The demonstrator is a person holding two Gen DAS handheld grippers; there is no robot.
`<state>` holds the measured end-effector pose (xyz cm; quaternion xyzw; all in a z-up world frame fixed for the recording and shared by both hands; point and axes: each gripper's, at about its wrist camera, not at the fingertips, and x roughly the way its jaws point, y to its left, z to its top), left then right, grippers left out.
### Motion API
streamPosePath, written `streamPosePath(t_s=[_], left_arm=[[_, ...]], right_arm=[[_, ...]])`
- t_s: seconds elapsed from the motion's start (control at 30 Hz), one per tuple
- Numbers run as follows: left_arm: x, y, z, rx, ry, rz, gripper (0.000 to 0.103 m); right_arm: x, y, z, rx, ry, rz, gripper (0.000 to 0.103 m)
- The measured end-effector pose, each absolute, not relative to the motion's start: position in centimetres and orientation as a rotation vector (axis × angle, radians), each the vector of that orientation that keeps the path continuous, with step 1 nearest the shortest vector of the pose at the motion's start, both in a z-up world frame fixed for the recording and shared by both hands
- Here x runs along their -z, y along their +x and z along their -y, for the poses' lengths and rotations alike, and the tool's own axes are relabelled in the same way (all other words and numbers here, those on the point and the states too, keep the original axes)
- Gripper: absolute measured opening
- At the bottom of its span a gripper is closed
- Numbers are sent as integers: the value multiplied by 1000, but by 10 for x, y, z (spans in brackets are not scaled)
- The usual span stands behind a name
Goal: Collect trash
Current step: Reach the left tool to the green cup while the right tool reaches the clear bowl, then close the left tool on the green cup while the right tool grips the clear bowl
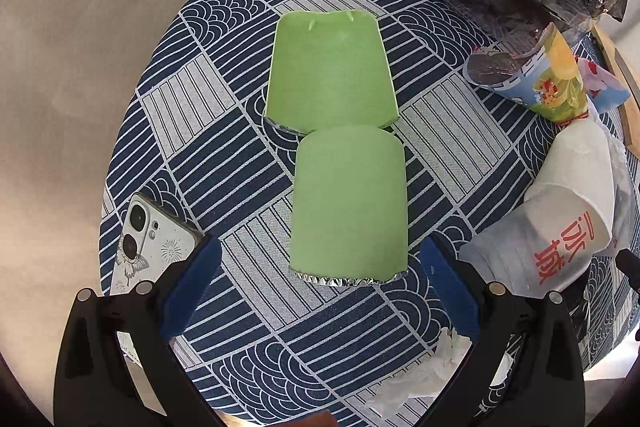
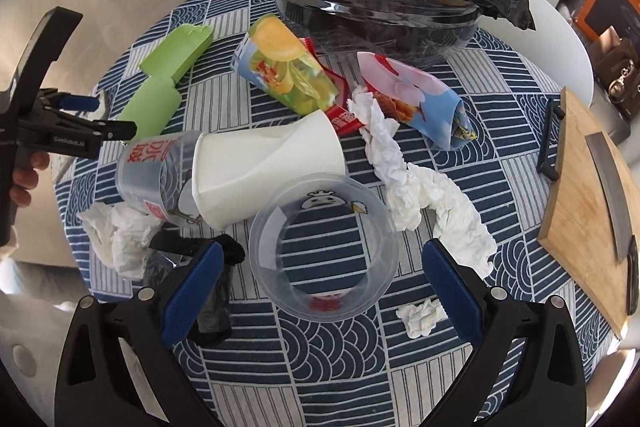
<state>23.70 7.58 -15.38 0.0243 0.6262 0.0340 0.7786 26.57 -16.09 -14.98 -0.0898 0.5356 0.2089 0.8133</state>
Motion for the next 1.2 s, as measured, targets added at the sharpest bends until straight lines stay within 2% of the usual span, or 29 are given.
streamPosePath(t_s=[0.23,0.4,0.83,0.9,0.93,0.97,1.03,1.1,1.2], left_arm=[[171,252,-76,-87,58,-1387,97],[191,262,-88,-69,-49,-1472,99],[193,259,-95,-41,-39,-1408,99],[193,257,-90,-46,-39,-1412,99],[193,258,-90,-45,-37,-1415,99],[193,259,-89,-39,-31,-1420,98],[186,261,-83,1,-2,-1406,86],[180,260,-75,52,44,-1399,69],[181,259,-70,77,57,-1418,68]], right_arm=[[169,279,153,-451,-215,-1188,95],[179,288,152,-456,-205,-1213,95],[192,296,161,-454,-146,-1260,93],[191,295,161,-458,-132,-1265,88],[190,294,162,-464,-125,-1264,73],[189,293,163,-471,-115,-1264,71],[188,292,164,-470,-114,-1271,67],[186,291,163,-476,-107,-1266,66],[181,288,167,-475,-85,-1255,66]])
